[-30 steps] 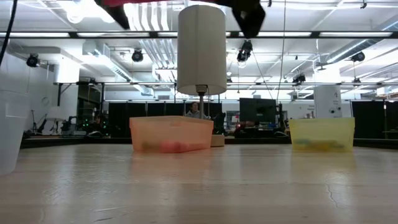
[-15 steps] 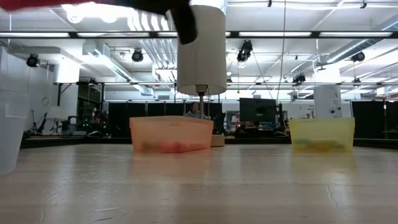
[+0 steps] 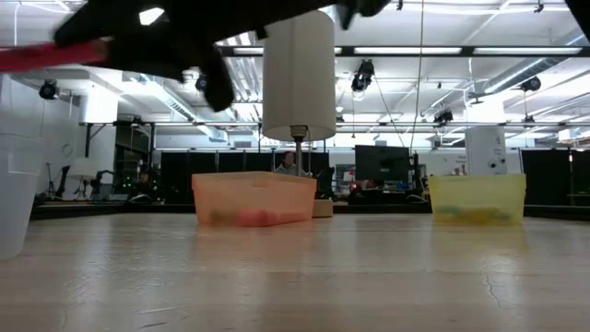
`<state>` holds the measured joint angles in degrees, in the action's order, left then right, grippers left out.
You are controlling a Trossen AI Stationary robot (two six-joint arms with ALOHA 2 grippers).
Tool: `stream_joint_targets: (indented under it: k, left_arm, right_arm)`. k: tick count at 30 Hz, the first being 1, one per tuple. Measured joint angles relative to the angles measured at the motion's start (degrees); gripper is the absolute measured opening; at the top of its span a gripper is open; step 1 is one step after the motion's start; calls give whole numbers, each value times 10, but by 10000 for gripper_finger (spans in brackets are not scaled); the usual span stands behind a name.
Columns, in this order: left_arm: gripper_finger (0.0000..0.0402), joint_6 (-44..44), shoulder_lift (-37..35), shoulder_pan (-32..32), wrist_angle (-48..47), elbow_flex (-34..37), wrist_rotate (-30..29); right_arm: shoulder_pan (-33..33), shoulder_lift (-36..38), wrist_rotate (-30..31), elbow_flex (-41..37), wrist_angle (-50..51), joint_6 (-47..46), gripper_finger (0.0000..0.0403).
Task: Pick & Place Markers
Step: Put the dark pink highlighter pen into the white bin, then return to Home Position
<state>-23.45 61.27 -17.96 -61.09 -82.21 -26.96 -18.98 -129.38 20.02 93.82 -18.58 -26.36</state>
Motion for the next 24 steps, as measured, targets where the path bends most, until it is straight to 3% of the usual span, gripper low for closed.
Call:
stream_joint_targets:
  k: [6, 11, 20, 24]
  left_arm:
    - [181, 4, 3, 0, 0, 0, 0]
    - [181, 4, 4, 0, 0, 0, 0]
    - [181, 4, 4, 0, -4, 0, 0]
    - [181, -10, 4, -1, -5, 12, 3]
  right_arm:
    - [5, -59, -62, 84, -4, -1, 79]
    - [7, -102, -71, 149, 43, 5, 87]
    - [6, -115, -102, 204, 106, 54, 213]
    - [7, -93, -97, 203, 186, 78, 236]
